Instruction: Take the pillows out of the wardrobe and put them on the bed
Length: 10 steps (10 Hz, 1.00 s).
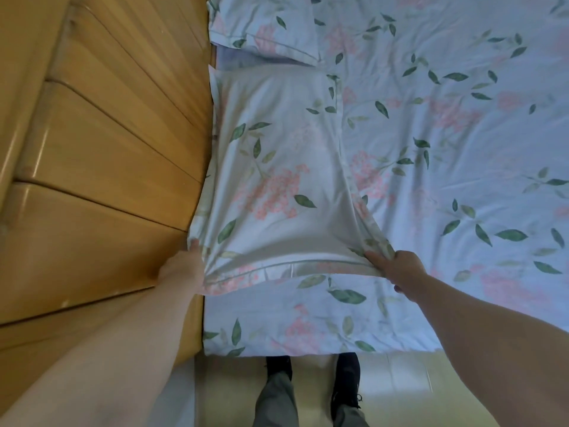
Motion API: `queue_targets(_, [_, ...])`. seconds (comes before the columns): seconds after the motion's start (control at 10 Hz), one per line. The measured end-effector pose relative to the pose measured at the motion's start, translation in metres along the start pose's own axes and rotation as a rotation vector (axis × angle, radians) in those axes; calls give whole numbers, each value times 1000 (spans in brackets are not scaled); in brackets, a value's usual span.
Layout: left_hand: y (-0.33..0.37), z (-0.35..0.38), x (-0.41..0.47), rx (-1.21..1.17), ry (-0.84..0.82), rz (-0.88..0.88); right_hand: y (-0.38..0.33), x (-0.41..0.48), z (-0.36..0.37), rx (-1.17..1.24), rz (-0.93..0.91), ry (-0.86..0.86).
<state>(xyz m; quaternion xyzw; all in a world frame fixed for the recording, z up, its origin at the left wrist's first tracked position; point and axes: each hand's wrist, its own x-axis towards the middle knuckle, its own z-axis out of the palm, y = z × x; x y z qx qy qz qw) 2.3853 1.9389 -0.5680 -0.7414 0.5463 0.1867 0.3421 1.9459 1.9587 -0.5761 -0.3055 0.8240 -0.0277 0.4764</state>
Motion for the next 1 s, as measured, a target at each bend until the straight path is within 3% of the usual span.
queue_targets(0.4, [1,82,-48,-58,-48,-38,82,-25,12,-40,64,-111])
queue_targets(0.7, [14,83,-53,70,-106,-3,90,-23,20,-78,75,-91])
queue_targets(0.9, [18,74,-90,91,-219,-37,109,-25,16,-303,76,-84])
queue_targets(1.0, [23,62,-128,157,-215,-8,116,-48,3,-427,-40,-71])
